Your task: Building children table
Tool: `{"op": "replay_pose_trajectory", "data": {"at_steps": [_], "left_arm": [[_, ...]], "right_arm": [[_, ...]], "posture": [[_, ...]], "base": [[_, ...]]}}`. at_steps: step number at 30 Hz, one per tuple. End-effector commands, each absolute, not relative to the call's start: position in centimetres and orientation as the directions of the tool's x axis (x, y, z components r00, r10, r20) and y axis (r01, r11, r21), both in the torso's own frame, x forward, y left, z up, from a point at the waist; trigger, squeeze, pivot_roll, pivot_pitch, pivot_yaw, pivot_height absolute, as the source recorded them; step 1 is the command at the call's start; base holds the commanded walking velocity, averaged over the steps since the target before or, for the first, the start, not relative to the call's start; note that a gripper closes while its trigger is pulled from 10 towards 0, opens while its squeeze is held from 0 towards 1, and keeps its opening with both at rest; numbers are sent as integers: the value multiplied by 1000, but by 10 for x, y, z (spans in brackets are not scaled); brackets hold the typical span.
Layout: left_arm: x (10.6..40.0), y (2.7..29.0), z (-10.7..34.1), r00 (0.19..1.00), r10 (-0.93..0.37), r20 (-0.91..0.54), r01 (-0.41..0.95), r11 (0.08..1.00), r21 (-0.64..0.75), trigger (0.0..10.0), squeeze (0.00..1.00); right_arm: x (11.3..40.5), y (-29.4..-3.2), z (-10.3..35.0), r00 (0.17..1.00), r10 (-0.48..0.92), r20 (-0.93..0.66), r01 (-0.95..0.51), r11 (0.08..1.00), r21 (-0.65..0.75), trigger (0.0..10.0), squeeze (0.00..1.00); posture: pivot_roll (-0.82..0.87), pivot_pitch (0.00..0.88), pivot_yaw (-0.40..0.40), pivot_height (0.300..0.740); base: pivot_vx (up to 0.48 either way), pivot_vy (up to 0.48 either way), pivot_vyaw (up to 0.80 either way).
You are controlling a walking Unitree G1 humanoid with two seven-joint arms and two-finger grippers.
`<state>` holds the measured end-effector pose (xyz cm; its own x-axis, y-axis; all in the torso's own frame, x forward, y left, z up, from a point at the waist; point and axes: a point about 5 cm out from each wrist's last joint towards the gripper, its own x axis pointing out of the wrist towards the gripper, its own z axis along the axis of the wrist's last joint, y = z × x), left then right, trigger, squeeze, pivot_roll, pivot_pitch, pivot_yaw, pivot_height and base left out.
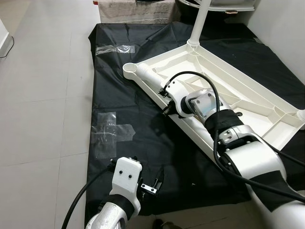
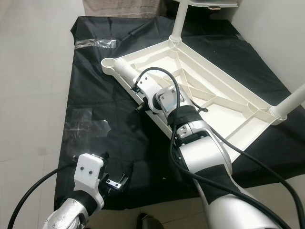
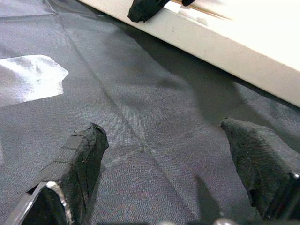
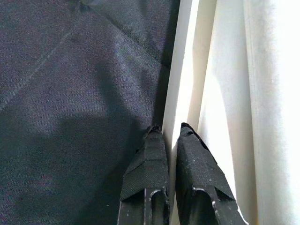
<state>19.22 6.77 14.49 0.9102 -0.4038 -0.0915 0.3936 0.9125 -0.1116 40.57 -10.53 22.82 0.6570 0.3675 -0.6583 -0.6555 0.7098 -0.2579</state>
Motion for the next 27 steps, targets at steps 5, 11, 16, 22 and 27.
{"op": "replay_pose_trajectory", "data": {"at_steps": [5, 11, 16, 22, 27], "left_arm": [[189, 62, 141, 903, -416, -108, 401, 906, -137, 10000, 0], [189, 63, 141, 903, -416, -110, 400, 906, -137, 10000, 0], [190, 63, 140, 903, -416, -111, 400, 906, -137, 10000, 0], [190, 64, 140, 902, -416, -113, 401, 906, -134, 10000, 0], [190, 64, 140, 902, -416, -113, 401, 906, -133, 10000, 0]], "right_arm": [[391, -109, 188, 450, 459, -766, -778, 622, -84, 0, 0], [381, -119, 187, 295, 536, -791, -904, 425, -49, 0, 0], [377, -128, 185, 241, 545, -803, -934, 355, -39, 0, 0], [365, -154, 178, 147, 494, -857, -985, 148, -84, 0, 0], [353, -167, 180, 56, 490, -870, -997, -11, -70, 0, 0]], "posture": [[20, 252, -112, 740], [20, 251, -110, 740], [20, 250, -107, 740], [22, 250, -104, 740], [21, 250, -102, 740]], "base": [[0, 0, 0], [0, 0, 0], [0, 0, 0], [0, 0, 0], [0, 0, 0]]}}
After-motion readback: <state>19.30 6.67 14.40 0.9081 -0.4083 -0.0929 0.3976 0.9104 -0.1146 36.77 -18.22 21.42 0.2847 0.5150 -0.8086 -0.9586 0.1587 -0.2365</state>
